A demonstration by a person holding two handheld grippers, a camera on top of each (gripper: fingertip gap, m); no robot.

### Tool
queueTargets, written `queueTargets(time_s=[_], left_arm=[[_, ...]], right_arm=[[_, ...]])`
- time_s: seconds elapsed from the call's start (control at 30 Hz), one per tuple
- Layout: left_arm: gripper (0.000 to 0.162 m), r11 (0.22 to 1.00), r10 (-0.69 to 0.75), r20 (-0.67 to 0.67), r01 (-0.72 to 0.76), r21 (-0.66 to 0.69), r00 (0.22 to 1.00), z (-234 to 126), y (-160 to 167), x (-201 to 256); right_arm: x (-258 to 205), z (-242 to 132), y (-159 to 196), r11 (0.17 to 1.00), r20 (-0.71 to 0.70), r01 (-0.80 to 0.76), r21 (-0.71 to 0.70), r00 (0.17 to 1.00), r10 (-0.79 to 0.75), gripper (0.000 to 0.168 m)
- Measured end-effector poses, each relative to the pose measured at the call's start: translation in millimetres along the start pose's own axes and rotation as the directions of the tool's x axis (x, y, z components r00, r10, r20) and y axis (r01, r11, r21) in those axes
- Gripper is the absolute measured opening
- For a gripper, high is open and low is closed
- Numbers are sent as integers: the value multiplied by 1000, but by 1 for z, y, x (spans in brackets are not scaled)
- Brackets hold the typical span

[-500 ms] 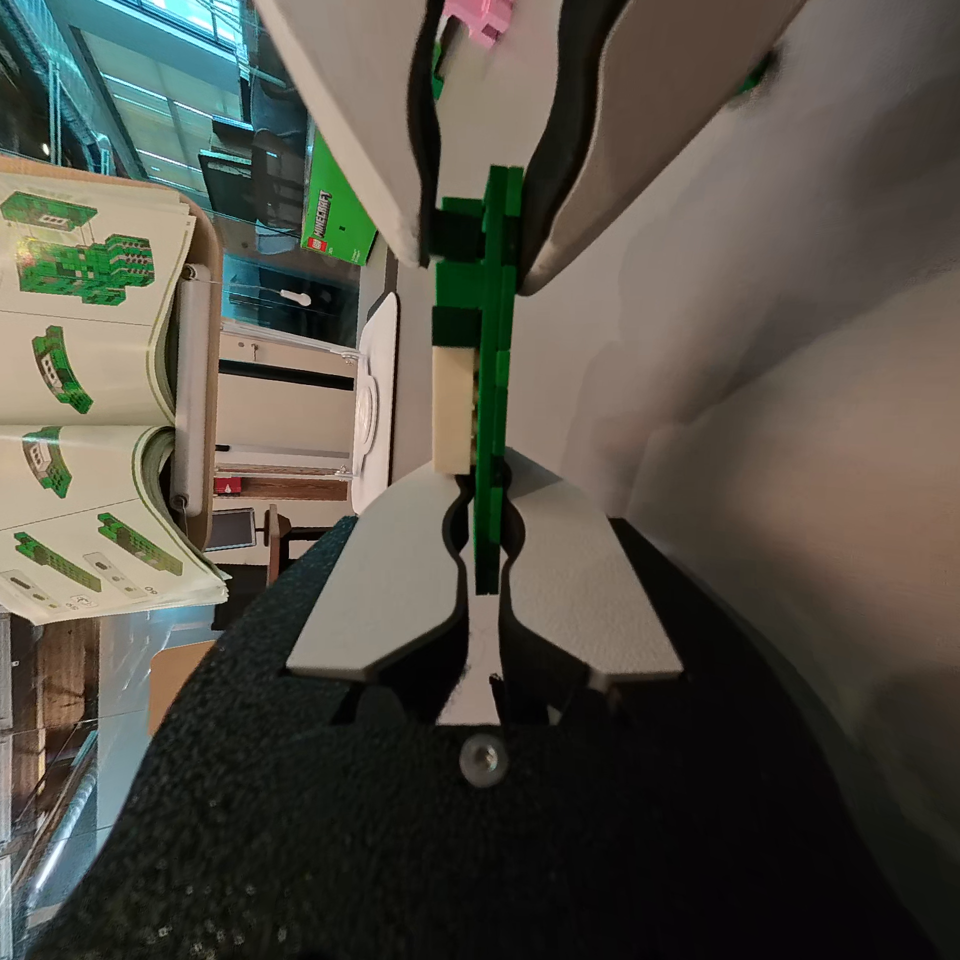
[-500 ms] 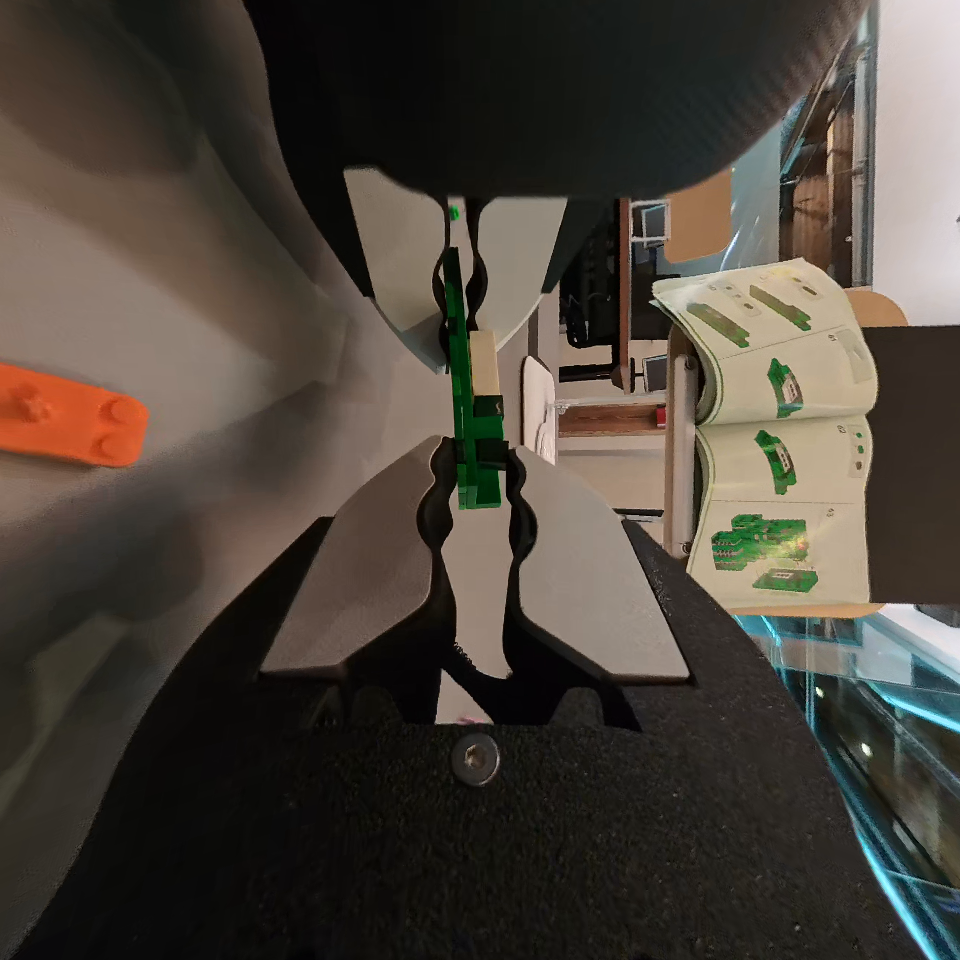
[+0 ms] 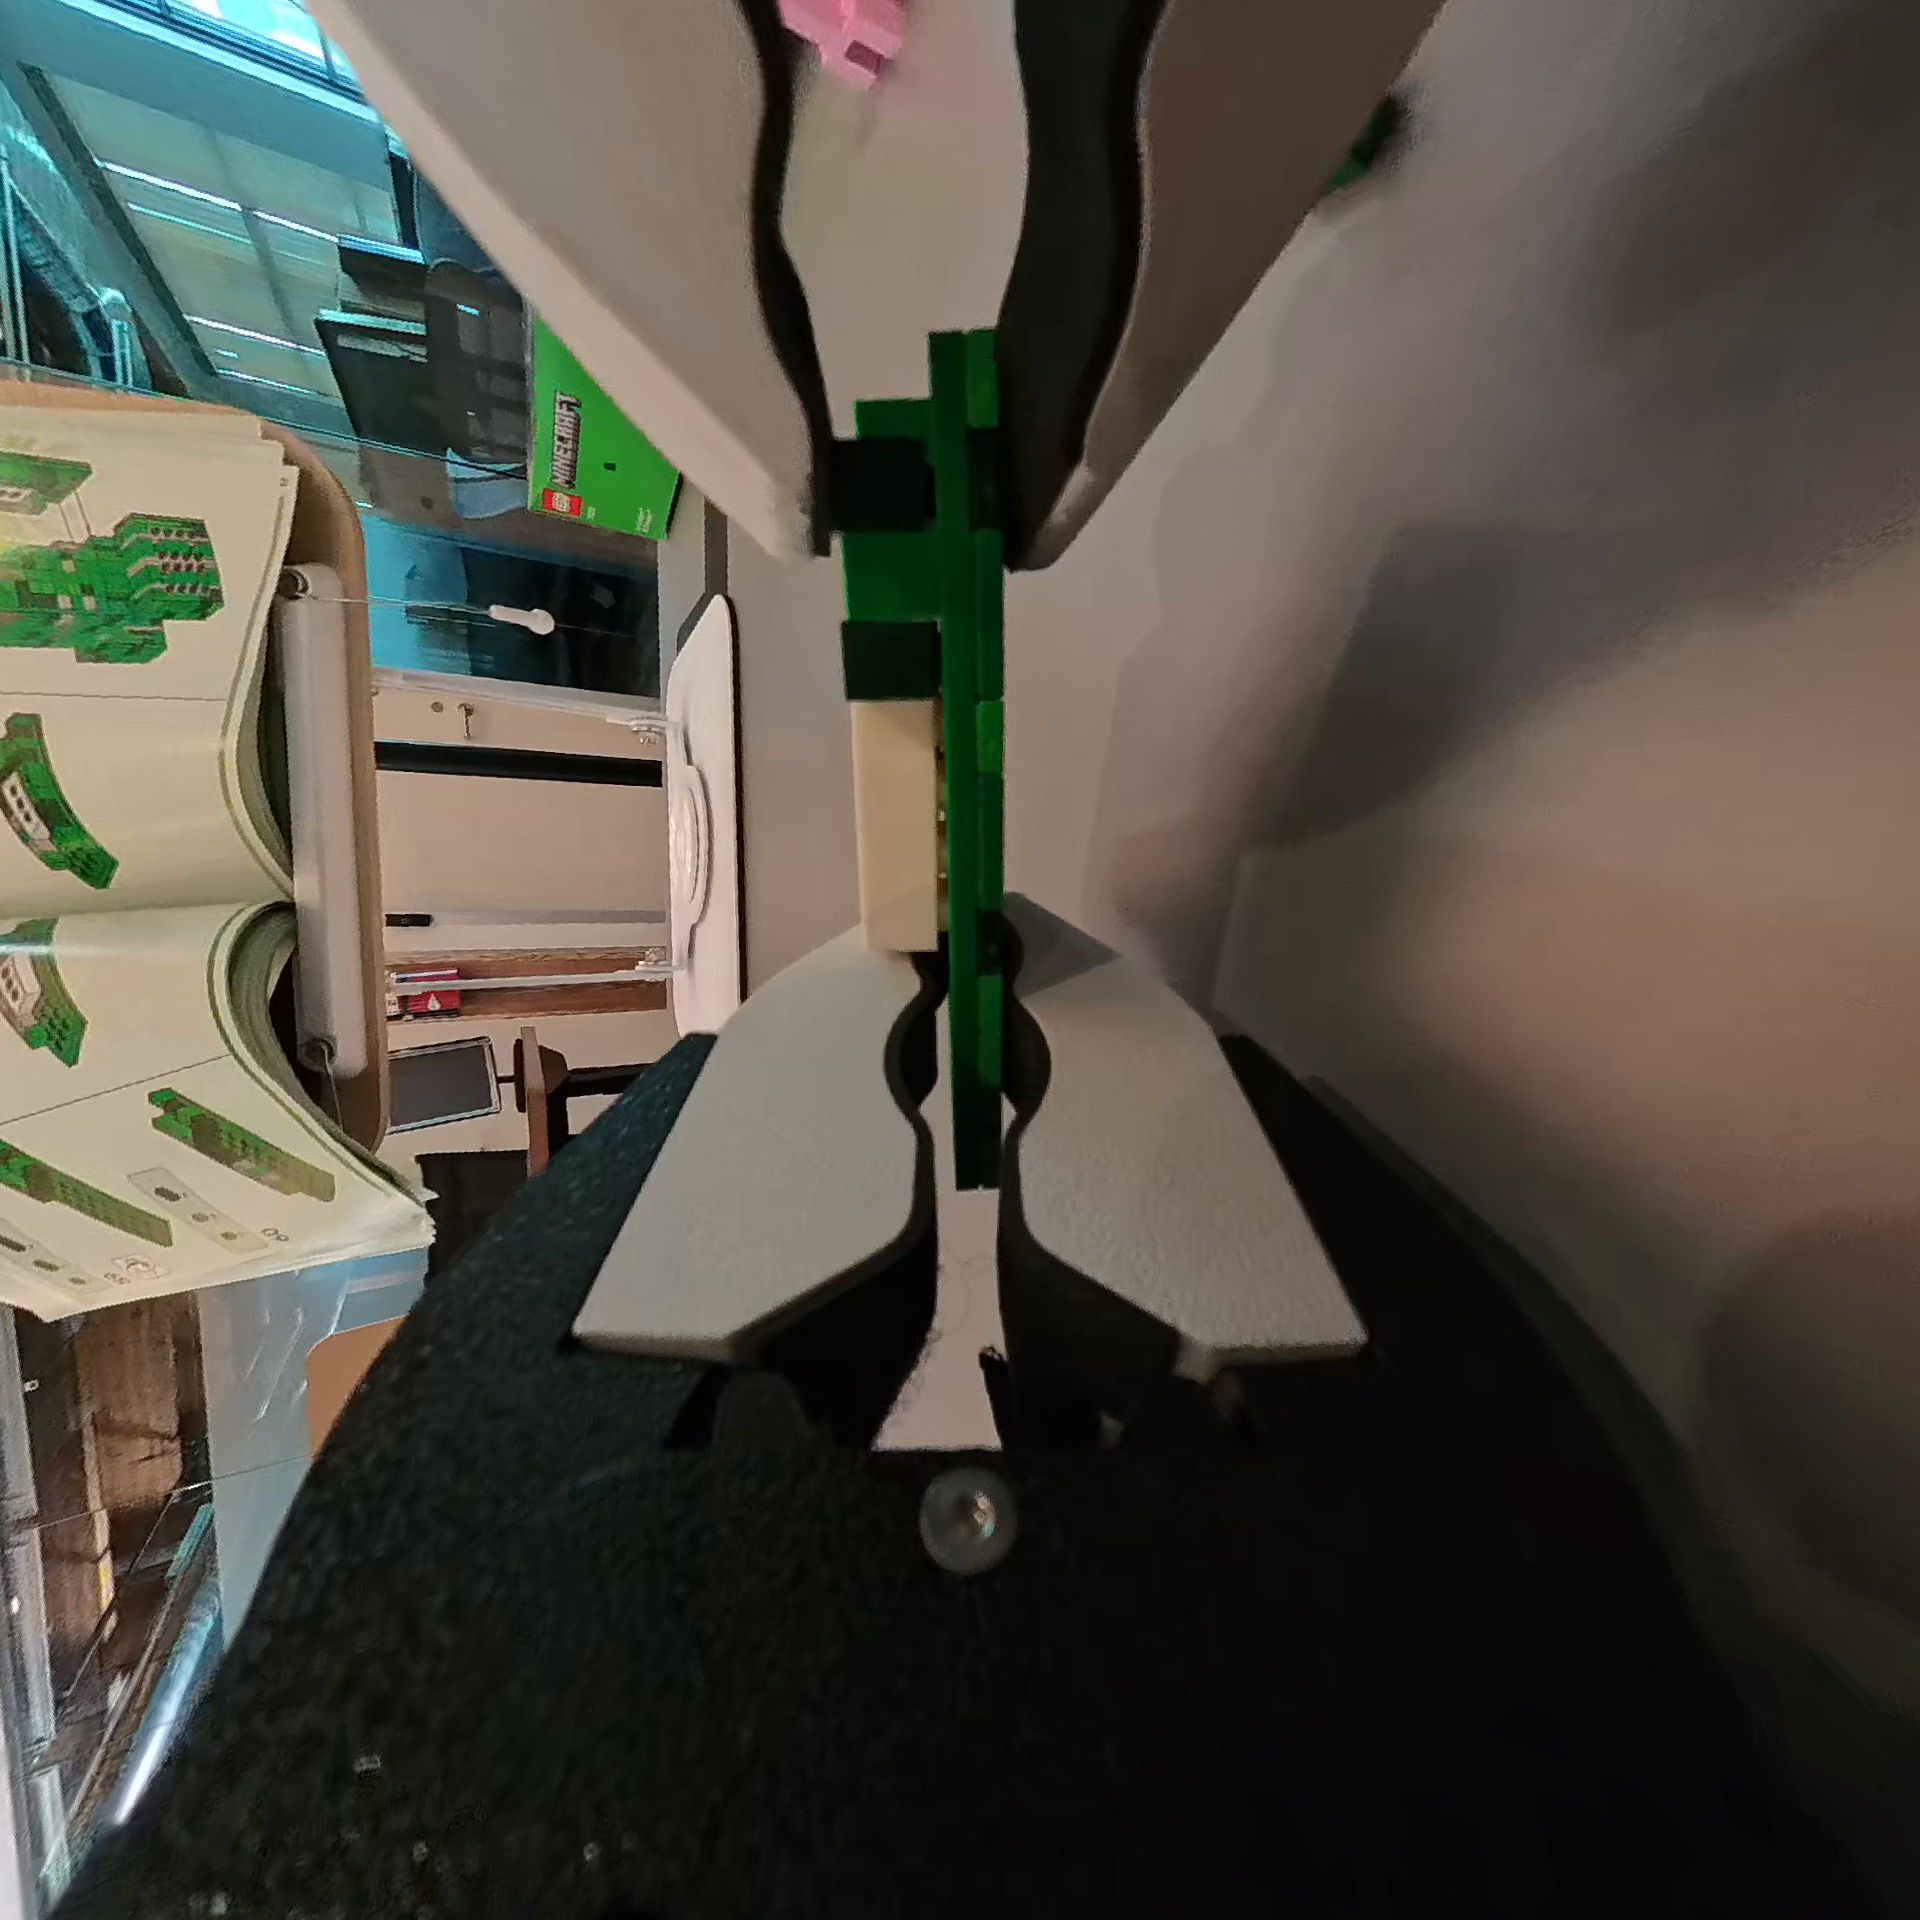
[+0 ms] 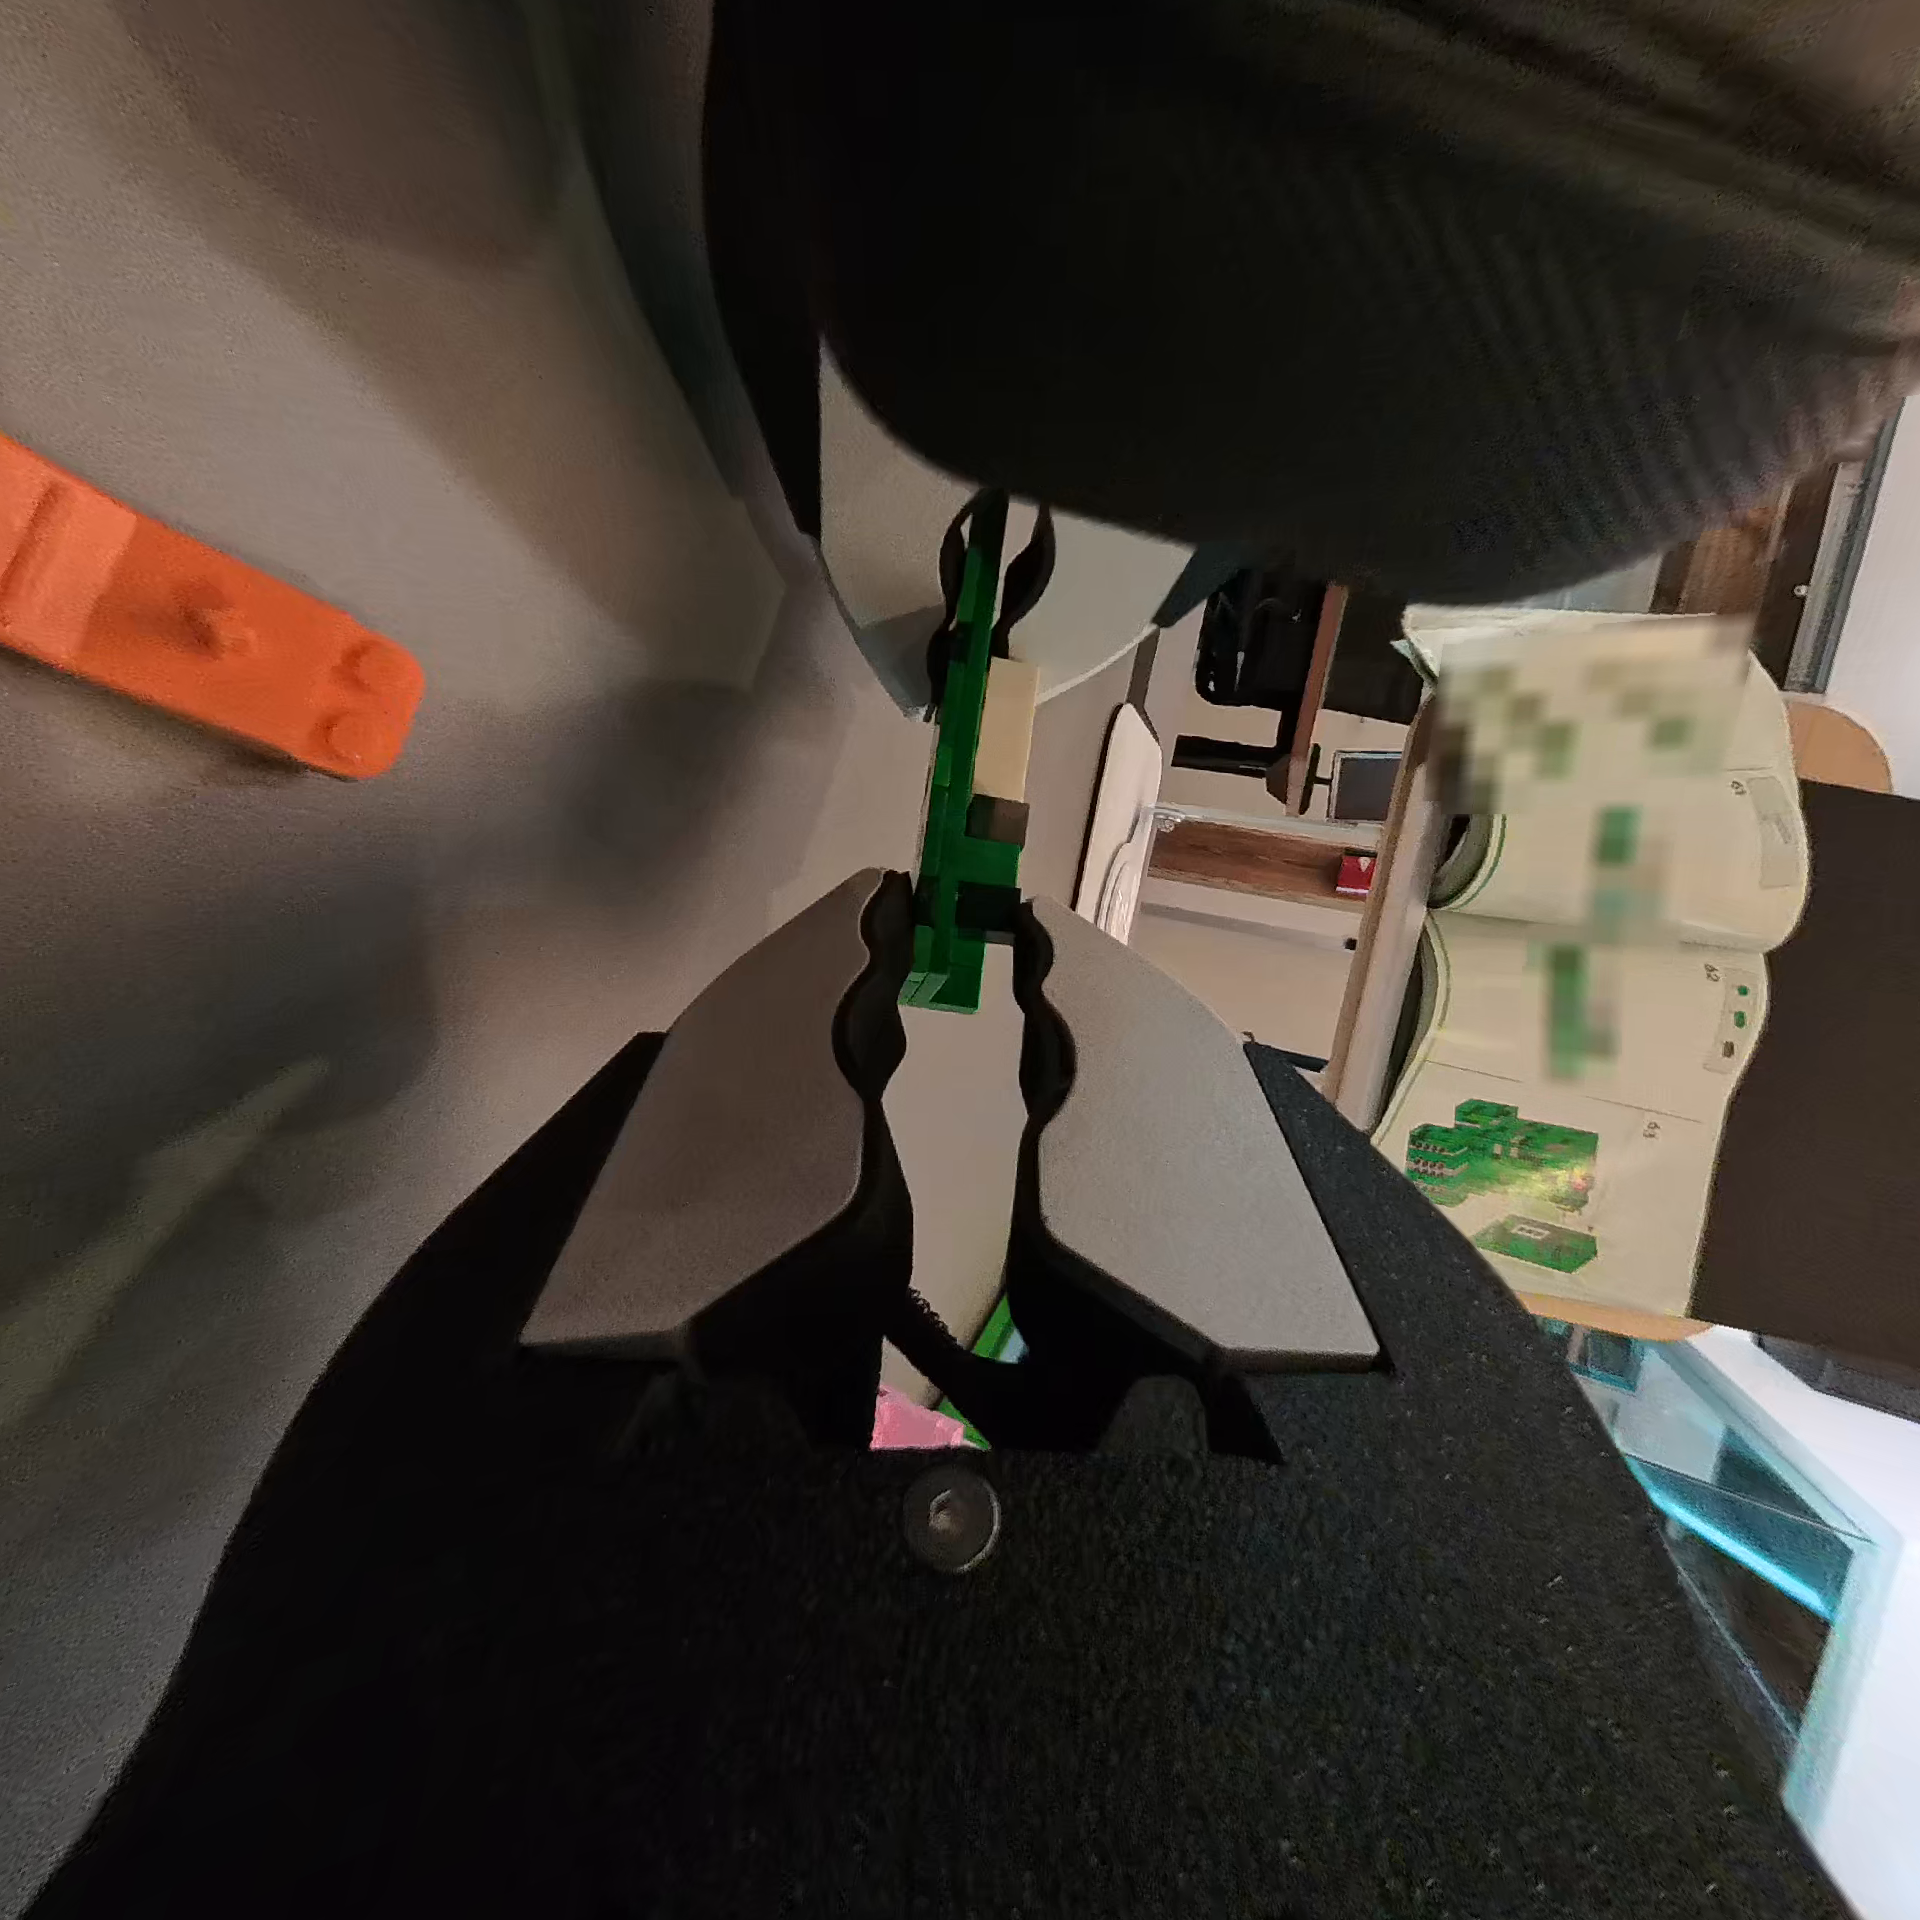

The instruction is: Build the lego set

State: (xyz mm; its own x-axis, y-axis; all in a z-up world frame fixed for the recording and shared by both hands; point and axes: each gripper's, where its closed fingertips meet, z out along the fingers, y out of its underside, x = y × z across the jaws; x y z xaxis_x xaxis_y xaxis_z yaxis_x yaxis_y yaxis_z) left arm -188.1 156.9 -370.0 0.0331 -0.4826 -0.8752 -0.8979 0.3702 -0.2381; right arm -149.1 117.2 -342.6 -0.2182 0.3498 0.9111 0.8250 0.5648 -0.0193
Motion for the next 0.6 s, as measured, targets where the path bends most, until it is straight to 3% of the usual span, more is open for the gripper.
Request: queueTargets(time_s=[0.17, 0.43, 0.6], left_arm=[[5, 1000, 1, -19, -1, -8, 1000, 1, 1, 3], [6, 1000, 15, -49, -15, 0, 999, 2, -1, 9], [6, 1000, -8, -14, 9, 28, 1000, 0, -3, 2]], right_arm=[[-3, 1, 0, 999, 34, -27, -21, 999, 28, 19], [-8, -2, -1, 998, 45, 66, -9, 997, -66, 19], [1, -3, -1, 997, 21, -70, 33, 997, 70, 19]])
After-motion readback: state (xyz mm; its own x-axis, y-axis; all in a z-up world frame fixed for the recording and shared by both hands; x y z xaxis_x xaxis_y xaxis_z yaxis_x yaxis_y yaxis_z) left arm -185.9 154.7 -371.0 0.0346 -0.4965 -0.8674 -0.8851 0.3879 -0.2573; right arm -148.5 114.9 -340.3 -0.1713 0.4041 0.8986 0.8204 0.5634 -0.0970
